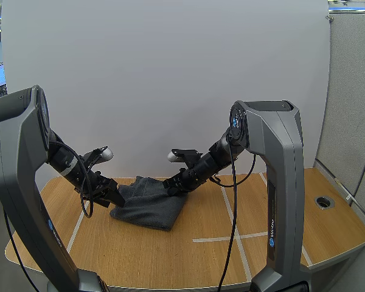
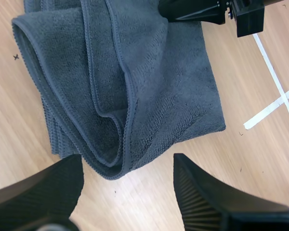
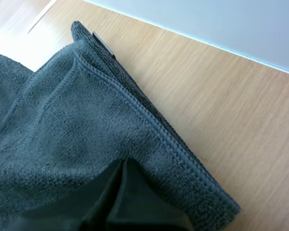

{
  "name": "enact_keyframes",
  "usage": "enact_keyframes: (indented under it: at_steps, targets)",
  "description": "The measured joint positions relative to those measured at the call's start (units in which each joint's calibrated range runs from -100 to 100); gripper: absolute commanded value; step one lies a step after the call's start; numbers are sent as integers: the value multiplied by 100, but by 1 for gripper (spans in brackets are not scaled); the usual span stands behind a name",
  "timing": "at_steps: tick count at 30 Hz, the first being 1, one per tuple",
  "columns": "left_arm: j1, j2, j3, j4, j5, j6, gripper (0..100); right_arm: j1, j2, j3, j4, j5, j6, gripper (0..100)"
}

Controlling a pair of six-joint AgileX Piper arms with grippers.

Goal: Fold the towel

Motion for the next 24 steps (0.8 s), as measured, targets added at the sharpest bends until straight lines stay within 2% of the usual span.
enact_keyframes:
  at_steps: [2,4,5,6,13,17,18,19,21,24]
  targets:
    - [0,-22,0,0,0,29,64,0,0,0,0,0,0,0]
    - [0,-35,0,0,0,54,43,0,0,0,0,0,0,0]
    - [0,-32,0,0,0,66,19,0,-11,0,0,0,0,0]
    - [0,-32,0,0,0,66,0,0,-11,0,0,0,0,0]
    - [0,-32,0,0,-49,139,0,0,-315,0,-268,-132,0,0]
    - [0,-21,0,0,-922,414,0,0,-659,28,-345,9,11,0]
    - [0,-21,0,0,-1010,427,0,0,-799,28,-359,172,38,0]
    - [0,-21,0,0,-1483,489,0,0,-1327,37,-627,382,161,0]
    - [0,27,0,-10,-1877,529,0,0,-1509,68,-797,1253,552,0]
    - [6,362,-164,-10,-2101,598,0,0,-1634,245,-910,1446,613,0]
